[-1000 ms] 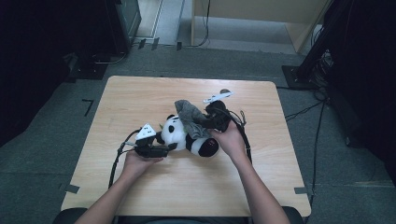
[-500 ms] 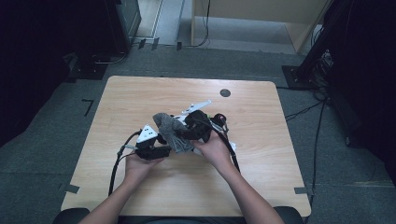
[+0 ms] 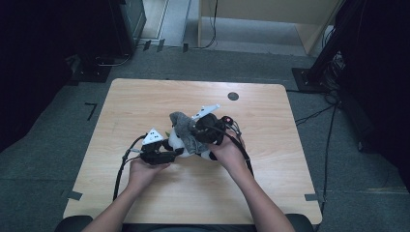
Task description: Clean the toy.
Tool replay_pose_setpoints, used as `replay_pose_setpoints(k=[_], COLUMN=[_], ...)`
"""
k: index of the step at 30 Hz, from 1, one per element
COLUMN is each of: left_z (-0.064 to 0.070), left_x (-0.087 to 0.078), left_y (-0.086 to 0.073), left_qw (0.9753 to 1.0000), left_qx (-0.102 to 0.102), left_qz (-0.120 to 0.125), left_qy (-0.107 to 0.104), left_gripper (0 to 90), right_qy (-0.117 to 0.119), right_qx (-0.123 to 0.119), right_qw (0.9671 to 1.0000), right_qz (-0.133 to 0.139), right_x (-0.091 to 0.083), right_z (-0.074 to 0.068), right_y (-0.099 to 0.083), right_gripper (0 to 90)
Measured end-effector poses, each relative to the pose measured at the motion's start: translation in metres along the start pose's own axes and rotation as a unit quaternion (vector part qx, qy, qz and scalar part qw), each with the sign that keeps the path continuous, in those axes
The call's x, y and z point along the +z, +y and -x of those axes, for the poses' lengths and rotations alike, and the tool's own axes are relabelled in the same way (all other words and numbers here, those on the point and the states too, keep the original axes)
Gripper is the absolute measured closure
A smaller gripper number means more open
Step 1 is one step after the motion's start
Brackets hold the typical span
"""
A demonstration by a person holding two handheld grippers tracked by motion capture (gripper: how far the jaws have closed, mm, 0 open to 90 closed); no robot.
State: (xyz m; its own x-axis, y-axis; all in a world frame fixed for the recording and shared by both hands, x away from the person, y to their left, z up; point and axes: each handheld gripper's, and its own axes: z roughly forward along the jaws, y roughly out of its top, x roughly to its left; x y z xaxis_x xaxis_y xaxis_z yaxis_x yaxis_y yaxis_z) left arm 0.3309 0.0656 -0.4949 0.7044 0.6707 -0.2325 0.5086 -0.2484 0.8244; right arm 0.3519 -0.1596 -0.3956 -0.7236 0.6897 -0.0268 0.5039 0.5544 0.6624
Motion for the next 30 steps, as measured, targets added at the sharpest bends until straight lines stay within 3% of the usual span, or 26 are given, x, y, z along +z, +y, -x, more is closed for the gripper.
replay_pose_setpoints(k=[10,13,17,24,26,30], left_z=[-0.001,-0.001,-0.001,0.001,0.002,0.003], left_x=[0.000,0.000,-0.001,-0.002,-0.002,-0.001], left_y=[0.000,0.000,-0.001,-0.002,-0.002,-0.002], left_qw=[1.0000,1.0000,1.0000,1.0000,1.0000,1.0000], left_qx=[-0.004,-0.002,0.000,0.004,0.004,0.001], left_qz=[0.001,0.001,0.002,0.007,0.006,0.004], left_qy=[-0.004,-0.002,-0.001,0.003,0.005,0.006], left_gripper=[35.7,35.4,35.4,35.3,35.2,35.2], right_qy=[-0.010,0.010,0.047,0.069,0.069,0.040], right_qx=[0.037,0.063,0.065,0.038,0.033,0.014], right_qw=[0.9992,0.9978,0.9961,0.9967,0.9970,0.9991], right_qz=[0.011,0.018,0.034,0.016,0.010,0.010], right_x=[-0.021,-0.024,-0.024,-0.001,0.008,0.014], right_z=[0.027,0.029,0.017,-0.015,-0.021,-0.026], right_y=[-0.009,-0.009,-0.003,0.006,0.005,0.003], right_gripper=[77.6,77.7,77.8,77.4,76.5,76.0])
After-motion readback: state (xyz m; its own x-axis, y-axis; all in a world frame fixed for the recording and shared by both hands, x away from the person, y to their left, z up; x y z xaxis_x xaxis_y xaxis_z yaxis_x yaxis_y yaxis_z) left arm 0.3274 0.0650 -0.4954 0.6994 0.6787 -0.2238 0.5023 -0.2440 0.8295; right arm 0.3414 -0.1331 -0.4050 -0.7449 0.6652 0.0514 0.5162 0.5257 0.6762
